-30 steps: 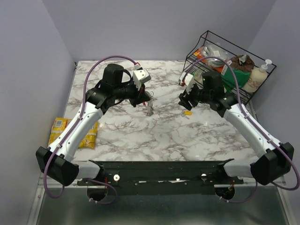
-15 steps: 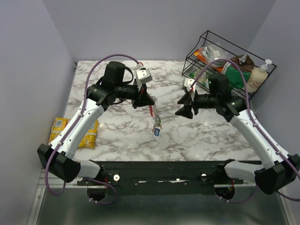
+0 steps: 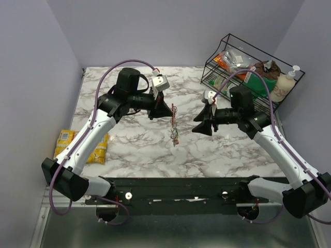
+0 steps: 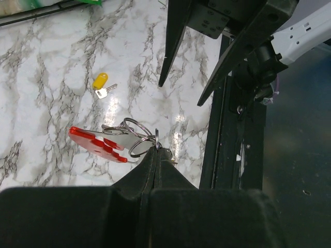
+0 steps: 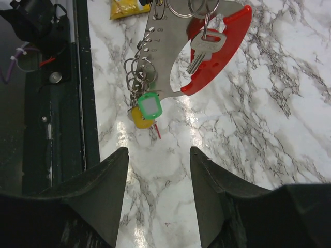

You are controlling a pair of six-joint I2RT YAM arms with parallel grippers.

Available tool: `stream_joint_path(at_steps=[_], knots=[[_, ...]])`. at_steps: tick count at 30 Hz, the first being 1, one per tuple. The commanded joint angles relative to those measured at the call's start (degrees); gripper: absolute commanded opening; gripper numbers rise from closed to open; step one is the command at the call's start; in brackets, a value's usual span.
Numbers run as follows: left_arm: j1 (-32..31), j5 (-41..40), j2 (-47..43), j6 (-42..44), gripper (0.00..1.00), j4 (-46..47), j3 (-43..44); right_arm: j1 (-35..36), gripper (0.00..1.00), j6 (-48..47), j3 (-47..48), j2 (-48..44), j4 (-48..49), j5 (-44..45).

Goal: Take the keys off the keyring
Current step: Remove the key from the keyring.

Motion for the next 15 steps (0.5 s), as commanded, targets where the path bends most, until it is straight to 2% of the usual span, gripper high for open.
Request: stream_joint_path(at_steps=[1, 15], knots=[[-0.62, 2.09, -0.15, -2.28, 0.0, 3.33, 0.55, 0.79, 0.58, 2.45, -0.91, -0.28, 3.22, -4.75], [-0.89, 1.56, 0.46, -6.33, 0.0, 8.25, -0.41, 3.52, 0.58, 1.92, -2.75, 3.94, 5.06, -5.56]])
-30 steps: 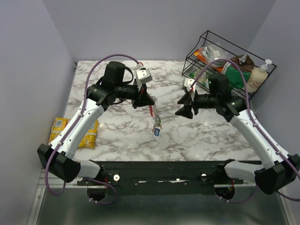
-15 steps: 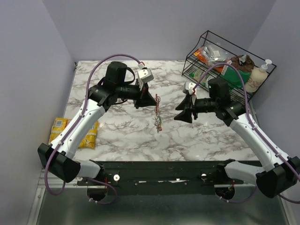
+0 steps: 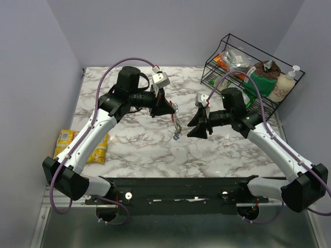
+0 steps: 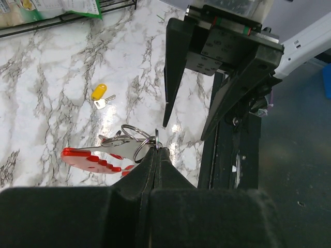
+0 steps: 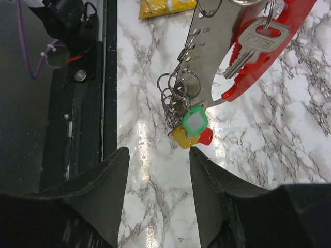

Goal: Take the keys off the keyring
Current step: Remove the key from the keyring.

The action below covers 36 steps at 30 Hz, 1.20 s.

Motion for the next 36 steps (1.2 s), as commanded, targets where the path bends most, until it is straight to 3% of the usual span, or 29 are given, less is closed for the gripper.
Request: stream_joint_path(at_steps=[1, 16, 36], knots=[[-0.34, 1.14, 0.05, -1.87, 0.0, 4.11, -0.37, 0.96, 0.58, 0.61, -1.9, 1.1, 2.24, -0.92], [-0.34, -6.68, -2.59, -10.39, 0.0, 10.87, -3.62, 2.73, 0.54, 2.37, -3.67, 3.91, 5.75, 2.33], [-0.43, 0.09, -3.82, -10.74, 0.0, 12.98, -6.87, 2.81, 0.49, 6.14, -3.31, 3.91, 9.53, 7.16]])
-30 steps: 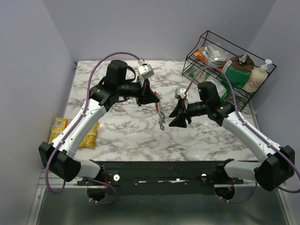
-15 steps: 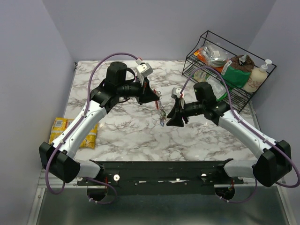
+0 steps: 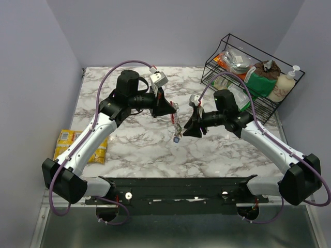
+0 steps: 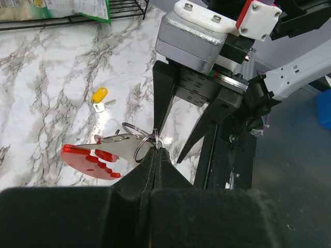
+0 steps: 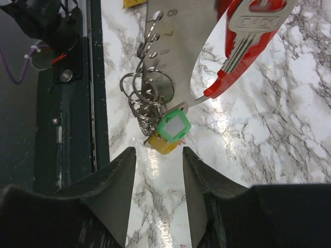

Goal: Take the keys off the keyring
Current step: Remove the key from the keyring.

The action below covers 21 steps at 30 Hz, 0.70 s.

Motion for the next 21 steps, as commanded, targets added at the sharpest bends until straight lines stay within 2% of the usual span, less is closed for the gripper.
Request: stream_joint_path(at_steps=[1, 8, 21], knots=[[-0.27, 3.23, -1.9, -1.45, 0.0, 3.48, -1.02, 0.3, 0.49, 1.65, -0.3, -0.83, 3.46, 3.43], [-0.27, 3.94, -2.6, -2.25, 0.0, 4.97, -2.42, 0.3, 0.49, 1.56, -0.47, -0.39, 3.81, 1.59], [-0.36, 5.17, -3.12, -5.06, 0.0, 7.61, -3.74, 0.3, 0.47, 0.07, -1.35, 1.1, 5.04, 5.88]])
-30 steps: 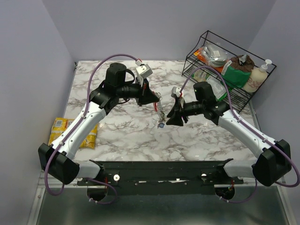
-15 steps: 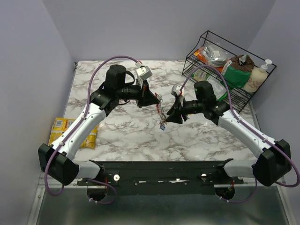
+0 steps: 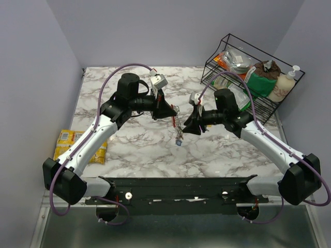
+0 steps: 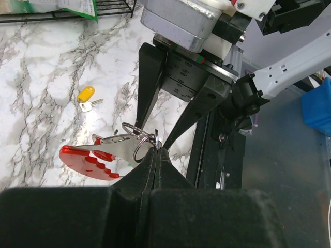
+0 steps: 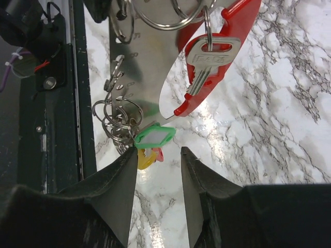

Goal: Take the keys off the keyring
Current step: Remove the key from the keyring.

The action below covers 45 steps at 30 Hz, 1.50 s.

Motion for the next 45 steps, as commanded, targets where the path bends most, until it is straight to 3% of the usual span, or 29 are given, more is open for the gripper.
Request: stream_joint_path(at_steps=[1, 19, 25, 35, 45], knots=[[-0.34, 2.85, -2.45, -1.98, 0.0, 3.35, 0.41, 0.3, 0.47, -1.42, -1.68, 1.6, 1.63, 3.22], [-0.34, 1.71, -4.65, -2.59, 0.0, 5.19, -1.87, 3.29, 0.49, -2.92, -0.89, -0.32, -0.12, -0.02], [-0.25, 1.36, -4.73, -2.51, 0.0, 4.93, -1.52, 3.82, 0.49, -5.11, -1.94, -0.24, -0.21, 7.87], [-0.16, -0.84, -4.91, -4.26, 0.0, 5.1, -2.31, 4.25, 0.5, -9.94, -2.91, -1.37, -2.15, 11.49], [-0.08, -4.18, -1.31, -7.42, 0.0, 4.13, -2.49, 4.17, 0.5, -9.52, -2.74, -3.93, -2.24, 7.19]])
